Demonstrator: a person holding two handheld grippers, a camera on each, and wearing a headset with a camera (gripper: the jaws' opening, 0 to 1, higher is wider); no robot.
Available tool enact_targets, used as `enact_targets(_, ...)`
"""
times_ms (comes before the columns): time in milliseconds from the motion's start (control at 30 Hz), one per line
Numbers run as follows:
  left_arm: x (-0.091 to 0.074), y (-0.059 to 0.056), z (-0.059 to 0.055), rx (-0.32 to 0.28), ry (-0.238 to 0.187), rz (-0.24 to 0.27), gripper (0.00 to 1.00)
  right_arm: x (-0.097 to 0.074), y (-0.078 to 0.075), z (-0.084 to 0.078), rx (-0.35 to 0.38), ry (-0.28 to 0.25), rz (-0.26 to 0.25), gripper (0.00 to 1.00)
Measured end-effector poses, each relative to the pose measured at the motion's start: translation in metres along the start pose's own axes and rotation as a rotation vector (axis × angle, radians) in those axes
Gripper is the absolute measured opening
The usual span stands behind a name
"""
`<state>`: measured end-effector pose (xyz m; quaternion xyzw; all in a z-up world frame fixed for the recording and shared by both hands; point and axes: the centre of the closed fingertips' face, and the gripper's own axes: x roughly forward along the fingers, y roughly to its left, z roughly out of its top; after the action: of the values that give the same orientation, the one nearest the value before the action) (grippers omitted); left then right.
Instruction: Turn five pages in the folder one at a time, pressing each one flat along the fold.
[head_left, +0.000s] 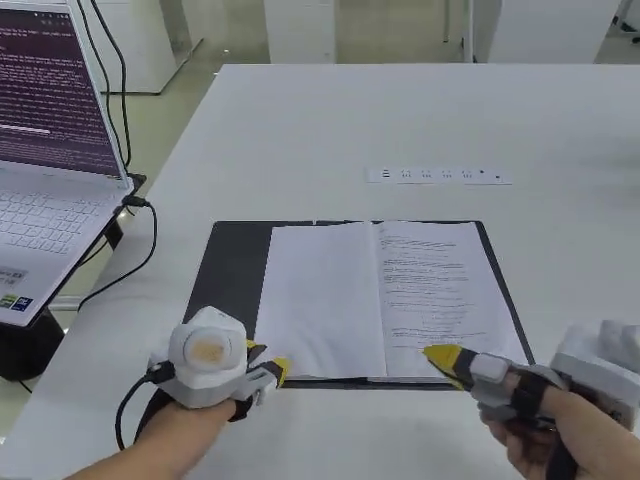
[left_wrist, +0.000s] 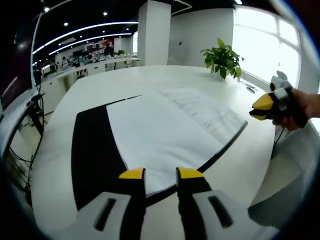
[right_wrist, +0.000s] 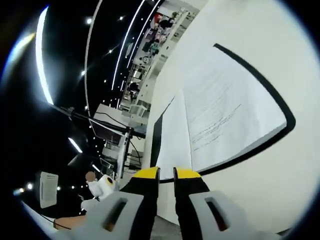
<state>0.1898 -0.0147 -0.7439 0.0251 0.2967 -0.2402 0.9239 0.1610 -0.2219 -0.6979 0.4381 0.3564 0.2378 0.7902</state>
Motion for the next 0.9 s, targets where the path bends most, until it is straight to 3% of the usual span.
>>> enact_targets(100, -0.014, 0.000, 0.011, -0.051, -0.043, 0.006, 0.25, -0.024, -0.005, 0.012, -0.097, -0.055, -0.059, 0.14)
enact_targets(200, -0.027, 0.001, 0.019, -0.087, -0.080, 0.011, 0.28, -0.040, -0.007, 0.015, -0.184, -0.073, -0.107, 0.22)
enact_targets(300, -0.040, 0.000, 0.020, -0.116, -0.081, 0.014, 0.34, -0.051, -0.012, 0.013, -0.273, -0.046, -0.172, 0.29)
enact_targets(433, -0.052, -0.004, 0.021, -0.117, -0.090, 0.022, 0.43, -0.063, -0.017, 0.021, -0.402, -0.069, -0.246, 0.39)
enact_targets(533, -0.059, -0.007, 0.021, -0.158, -0.094, 0.033, 0.53, -0.070, -0.020, 0.021, -0.480, -0.066, -0.286, 0.47)
enact_targets(700, -0.072, -0.013, 0.026, -0.127, -0.110, 0.048, 0.52, -0.078, -0.019, 0.017, -0.557, -0.044, -0.300, 0.51)
enact_targets(767, -0.080, -0.015, 0.033, -0.134, -0.139, 0.047, 0.55, -0.082, -0.013, 0.021, -0.575, -0.057, -0.295, 0.52)
enact_targets(900, -0.095, -0.019, 0.037, -0.157, -0.159, 0.049, 0.57, -0.095, -0.008, 0.031, -0.648, -0.076, -0.310, 0.53)
